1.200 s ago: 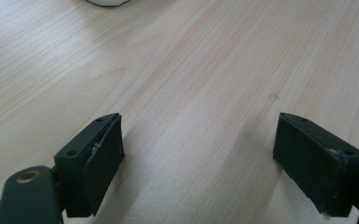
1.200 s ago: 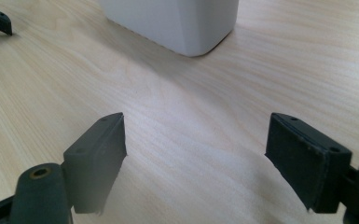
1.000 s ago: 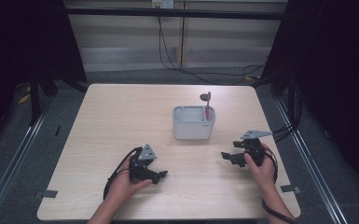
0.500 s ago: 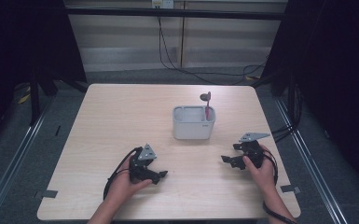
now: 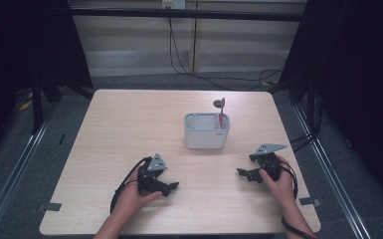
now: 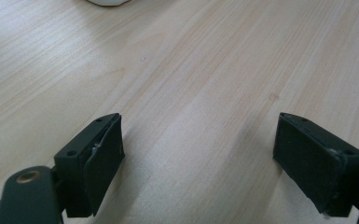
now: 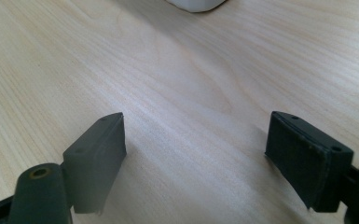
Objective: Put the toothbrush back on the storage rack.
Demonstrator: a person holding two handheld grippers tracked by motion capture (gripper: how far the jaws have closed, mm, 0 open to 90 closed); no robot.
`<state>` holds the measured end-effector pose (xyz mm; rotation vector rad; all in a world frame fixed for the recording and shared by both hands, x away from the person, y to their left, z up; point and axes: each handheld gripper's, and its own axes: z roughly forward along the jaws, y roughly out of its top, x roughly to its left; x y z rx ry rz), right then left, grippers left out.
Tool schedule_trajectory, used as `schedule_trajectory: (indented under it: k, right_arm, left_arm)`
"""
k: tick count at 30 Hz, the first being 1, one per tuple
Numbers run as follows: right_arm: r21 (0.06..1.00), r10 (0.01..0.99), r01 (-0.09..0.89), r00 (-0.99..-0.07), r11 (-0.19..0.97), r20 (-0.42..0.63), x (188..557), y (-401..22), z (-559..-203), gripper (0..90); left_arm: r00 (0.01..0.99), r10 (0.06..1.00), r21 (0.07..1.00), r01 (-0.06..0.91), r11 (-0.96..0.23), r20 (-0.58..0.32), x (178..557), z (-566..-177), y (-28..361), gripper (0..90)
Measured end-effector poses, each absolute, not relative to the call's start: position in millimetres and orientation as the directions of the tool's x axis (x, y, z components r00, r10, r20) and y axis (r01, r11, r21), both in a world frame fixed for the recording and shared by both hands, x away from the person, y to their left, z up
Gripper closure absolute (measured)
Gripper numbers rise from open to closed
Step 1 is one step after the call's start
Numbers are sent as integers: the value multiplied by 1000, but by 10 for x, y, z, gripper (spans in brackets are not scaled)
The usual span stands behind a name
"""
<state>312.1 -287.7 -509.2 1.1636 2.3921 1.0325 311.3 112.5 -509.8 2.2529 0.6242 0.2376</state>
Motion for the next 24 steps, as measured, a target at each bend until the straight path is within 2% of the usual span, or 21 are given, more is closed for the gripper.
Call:
schedule_trajectory:
  k: [24]
  right_arm:
    - [727,766,538,-643,426,27,3093,-2874,-5130,157]
  left_arm:
    - [862,506,726,362,-584,-23,3111,-5097,1125,157]
